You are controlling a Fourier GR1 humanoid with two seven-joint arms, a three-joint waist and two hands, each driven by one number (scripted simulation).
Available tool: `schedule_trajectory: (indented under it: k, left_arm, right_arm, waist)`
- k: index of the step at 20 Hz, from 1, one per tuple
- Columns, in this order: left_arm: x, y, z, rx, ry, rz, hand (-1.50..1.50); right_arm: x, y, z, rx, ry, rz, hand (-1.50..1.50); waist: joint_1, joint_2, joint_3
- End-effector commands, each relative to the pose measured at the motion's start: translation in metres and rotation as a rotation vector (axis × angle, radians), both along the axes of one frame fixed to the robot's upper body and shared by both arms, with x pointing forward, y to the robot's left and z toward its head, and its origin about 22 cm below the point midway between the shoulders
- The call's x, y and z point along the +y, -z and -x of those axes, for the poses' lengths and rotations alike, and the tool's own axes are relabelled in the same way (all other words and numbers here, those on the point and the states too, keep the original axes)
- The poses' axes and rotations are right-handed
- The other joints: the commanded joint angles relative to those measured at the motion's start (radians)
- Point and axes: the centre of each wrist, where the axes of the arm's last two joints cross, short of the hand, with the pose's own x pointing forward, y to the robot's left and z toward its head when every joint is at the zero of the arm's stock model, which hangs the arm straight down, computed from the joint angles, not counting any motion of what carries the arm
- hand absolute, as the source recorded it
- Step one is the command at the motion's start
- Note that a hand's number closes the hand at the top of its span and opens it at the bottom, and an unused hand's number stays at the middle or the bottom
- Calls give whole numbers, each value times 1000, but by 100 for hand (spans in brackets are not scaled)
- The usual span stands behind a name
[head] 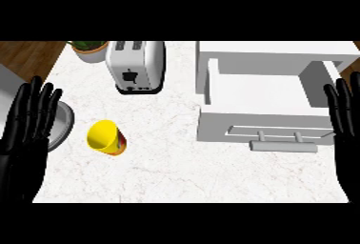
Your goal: Pick up the cup, place it into the drawer and close the drawer
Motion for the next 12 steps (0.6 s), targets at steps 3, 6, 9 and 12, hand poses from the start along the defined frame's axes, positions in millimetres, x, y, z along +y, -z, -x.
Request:
schedule_trajectory:
  k: [3,6,9,12]
  left_arm:
    - [-28,-6,12,-19,-94,38,-150]
    - [-44,-4,5,-30,-154,72,-150]
    - [-40,18,-14,120,-177,296,-150]
    - [-36,30,-15,127,-194,312,-150]
  right_arm:
    - [3,-1,2,14,20,16,-150]
    - [-5,9,2,3,22,11,-150]
    - [-5,7,-5,87,-42,112,-150]
    - [9,13,-1,70,-36,111,-150]
  waist:
    - [-30,25,-1]
    - [-32,25,-1]
    - [-36,29,-2]
    - [-31,27,-1]
